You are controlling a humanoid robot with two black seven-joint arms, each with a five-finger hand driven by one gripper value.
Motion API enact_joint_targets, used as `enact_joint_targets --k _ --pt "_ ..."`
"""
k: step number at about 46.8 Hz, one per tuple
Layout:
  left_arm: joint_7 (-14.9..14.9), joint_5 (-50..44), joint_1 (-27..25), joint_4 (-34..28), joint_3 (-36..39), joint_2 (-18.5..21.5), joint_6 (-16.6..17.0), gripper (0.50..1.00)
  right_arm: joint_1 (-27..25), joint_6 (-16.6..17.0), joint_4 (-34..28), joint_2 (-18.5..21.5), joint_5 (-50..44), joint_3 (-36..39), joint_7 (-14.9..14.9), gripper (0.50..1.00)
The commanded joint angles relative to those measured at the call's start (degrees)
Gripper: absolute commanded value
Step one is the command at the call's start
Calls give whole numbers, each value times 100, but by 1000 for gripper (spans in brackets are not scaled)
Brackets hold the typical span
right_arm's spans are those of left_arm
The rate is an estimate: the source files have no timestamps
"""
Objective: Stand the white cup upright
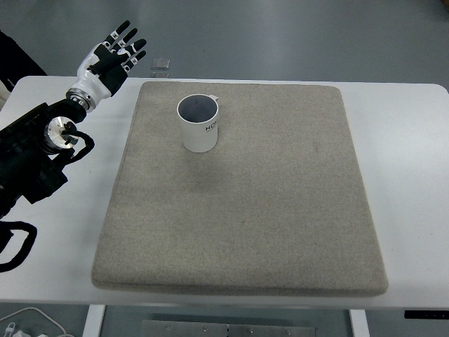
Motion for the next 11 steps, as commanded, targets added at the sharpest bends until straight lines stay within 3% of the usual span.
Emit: enact_joint_targets --k 1,11 --pt "-44 -58 0 7 -6 -104 25 996 1 0 2 0 0 -14 -1 930" --pt "-70 -67 0 16 -6 -236 192 996 18 0 -6 0 0 -23 -19 930"
